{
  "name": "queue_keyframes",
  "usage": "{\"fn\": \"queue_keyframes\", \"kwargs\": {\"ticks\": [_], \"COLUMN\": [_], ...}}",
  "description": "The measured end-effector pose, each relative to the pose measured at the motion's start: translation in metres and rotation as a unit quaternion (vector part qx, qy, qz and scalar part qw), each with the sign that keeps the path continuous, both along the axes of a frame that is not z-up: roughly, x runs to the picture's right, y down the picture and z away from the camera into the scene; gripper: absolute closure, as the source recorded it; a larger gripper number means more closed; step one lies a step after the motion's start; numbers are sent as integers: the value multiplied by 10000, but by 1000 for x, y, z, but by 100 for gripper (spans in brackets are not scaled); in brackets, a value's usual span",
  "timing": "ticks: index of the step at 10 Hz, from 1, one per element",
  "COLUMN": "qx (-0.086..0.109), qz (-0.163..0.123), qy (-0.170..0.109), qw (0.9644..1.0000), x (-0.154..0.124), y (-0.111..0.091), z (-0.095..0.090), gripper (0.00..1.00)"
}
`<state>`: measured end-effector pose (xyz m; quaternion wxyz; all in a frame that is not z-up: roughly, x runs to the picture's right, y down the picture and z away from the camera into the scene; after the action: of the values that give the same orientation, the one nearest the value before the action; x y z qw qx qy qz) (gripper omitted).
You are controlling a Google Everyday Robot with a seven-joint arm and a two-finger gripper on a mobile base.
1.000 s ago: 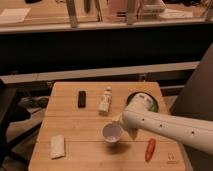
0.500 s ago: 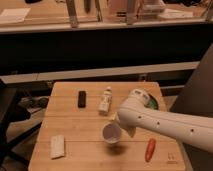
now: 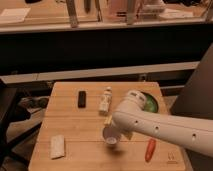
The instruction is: Place the ceramic cup in the ceramic bowl
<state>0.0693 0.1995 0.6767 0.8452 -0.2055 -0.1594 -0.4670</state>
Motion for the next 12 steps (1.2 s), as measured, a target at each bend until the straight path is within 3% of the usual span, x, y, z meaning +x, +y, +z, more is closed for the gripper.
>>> {"fn": "queue_keyframes", "kwargs": {"ticks": [4,6,9,12], "qx": [-282,-289,-376,-419], "qz": [53,41,48,6], "qy": [68,-17,-82,-104], "qw": [9996,9996,9992,9991], "x": [18,25,11,24], "y": [25,30,41,48], "z": [4,15,30,41], "gripper": [20,20,20,20]}}
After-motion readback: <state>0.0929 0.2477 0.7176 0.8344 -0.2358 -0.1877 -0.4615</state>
